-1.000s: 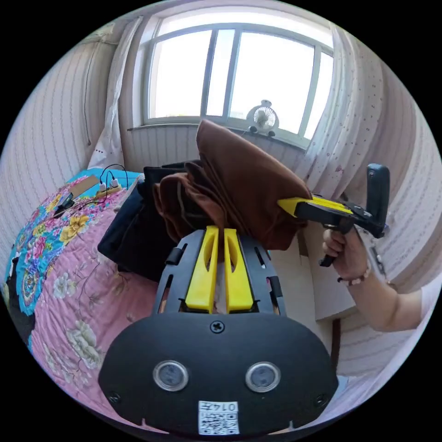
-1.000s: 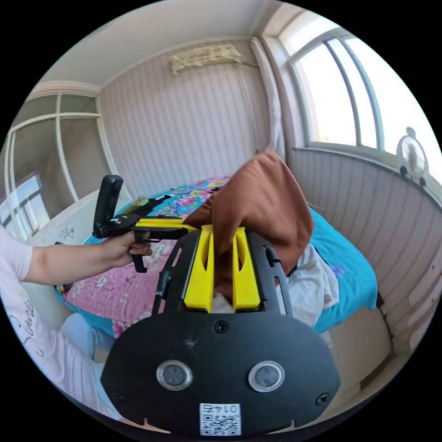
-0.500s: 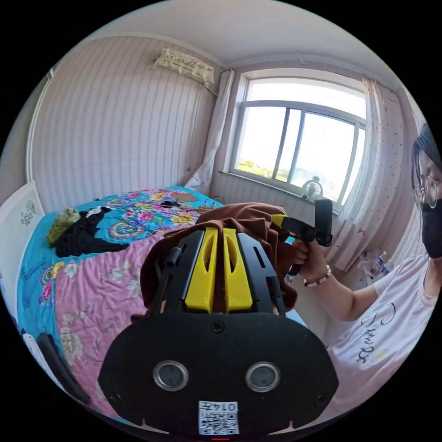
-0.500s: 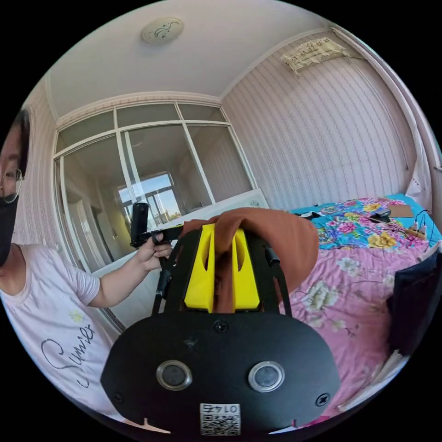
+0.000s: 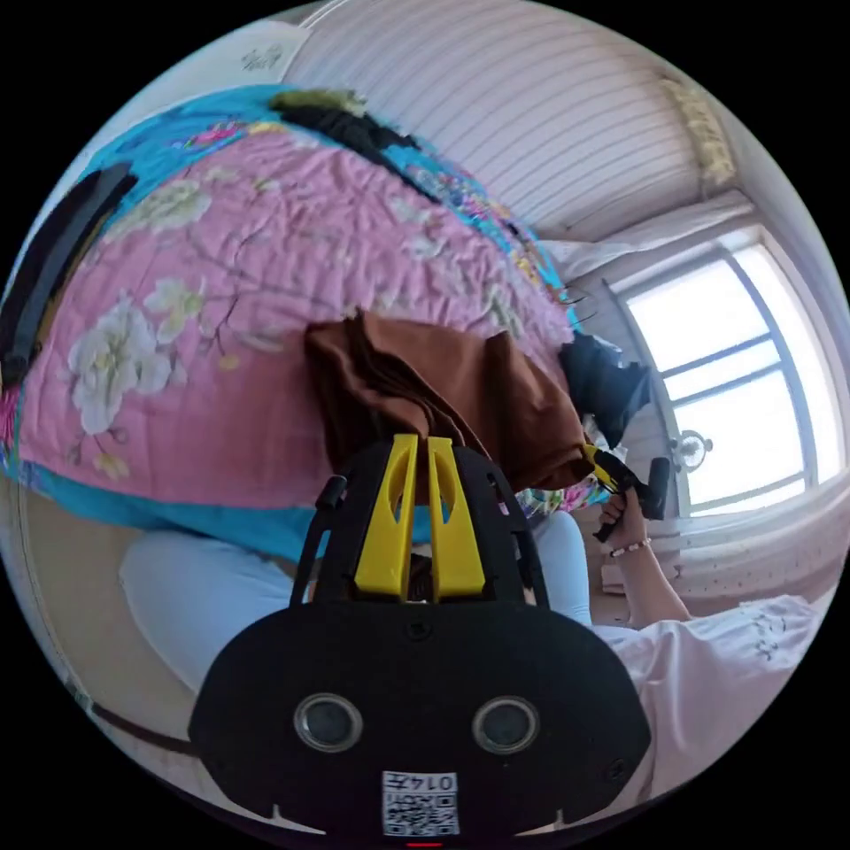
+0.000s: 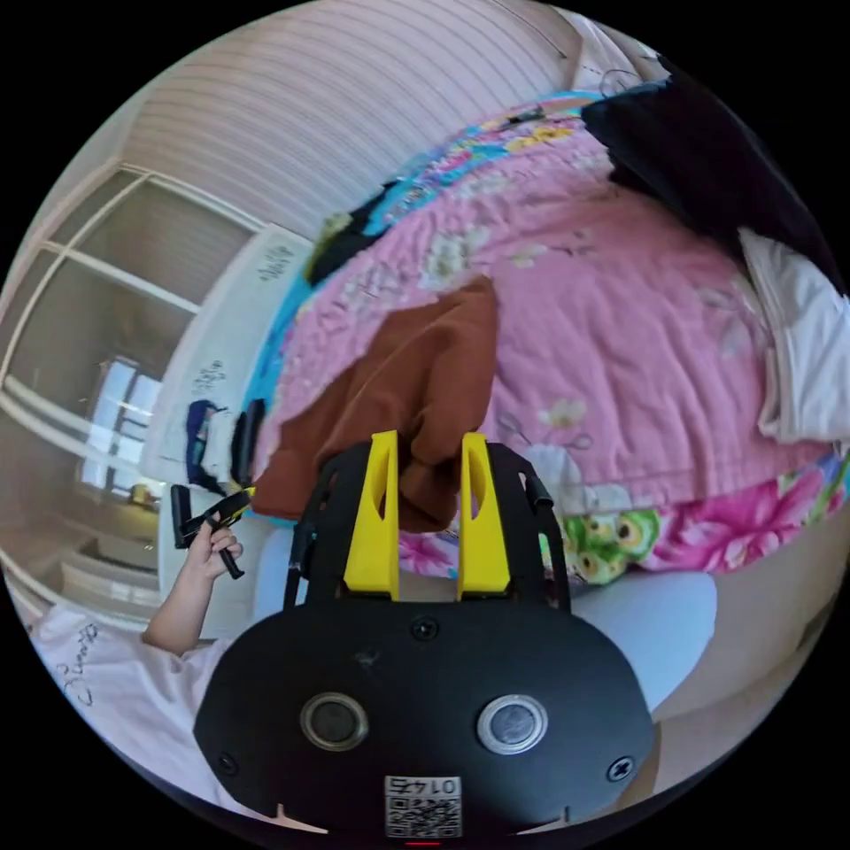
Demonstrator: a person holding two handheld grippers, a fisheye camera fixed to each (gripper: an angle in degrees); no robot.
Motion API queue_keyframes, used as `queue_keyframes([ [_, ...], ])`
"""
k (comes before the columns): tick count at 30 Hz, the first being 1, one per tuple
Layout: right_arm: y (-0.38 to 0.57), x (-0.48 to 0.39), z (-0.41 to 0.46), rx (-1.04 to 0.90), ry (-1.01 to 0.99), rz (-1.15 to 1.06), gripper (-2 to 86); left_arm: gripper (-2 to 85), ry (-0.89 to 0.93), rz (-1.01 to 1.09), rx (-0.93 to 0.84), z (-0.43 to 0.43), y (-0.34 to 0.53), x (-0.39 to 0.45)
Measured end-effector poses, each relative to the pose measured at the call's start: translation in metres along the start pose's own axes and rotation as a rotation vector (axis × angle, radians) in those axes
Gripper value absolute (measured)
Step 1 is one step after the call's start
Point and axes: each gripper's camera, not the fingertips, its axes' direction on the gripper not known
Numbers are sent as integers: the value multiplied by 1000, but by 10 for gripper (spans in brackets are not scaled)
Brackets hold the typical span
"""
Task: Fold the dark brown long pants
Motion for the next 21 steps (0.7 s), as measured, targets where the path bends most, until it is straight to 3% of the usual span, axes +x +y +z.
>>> queue_keyframes([
  [2,3,-7,6,18,95,-21,92,-8,83,-2,45,-10,3,-19],
  [5,8,-31,-7,198,168,-135,82,-7,92,2,58,-41,4,-33],
  [8,7,-73,-1,320,37,-361,88,-8,-41,108,68,-81,9,-31],
  [10,2,-123,55,108,-73,-580,114,-4,-412,262,98,-107,16,-10],
  [12,15,-163,109,-38,-102,-762,146,6,-536,310,163,-121,20,-4],
  [15,44,-212,187,-217,-129,-935,206,60,-450,270,182,-138,8,-10],
  [18,47,-229,245,-350,-8,-910,220,100,-401,199,236,-151,-11,-19],
  [20,39,-221,268,-439,29,-840,189,114,-361,187,301,-156,-21,-27],
  [21,32,-211,273,-488,-20,-800,133,117,-327,158,294,-157,-30,-34],
])
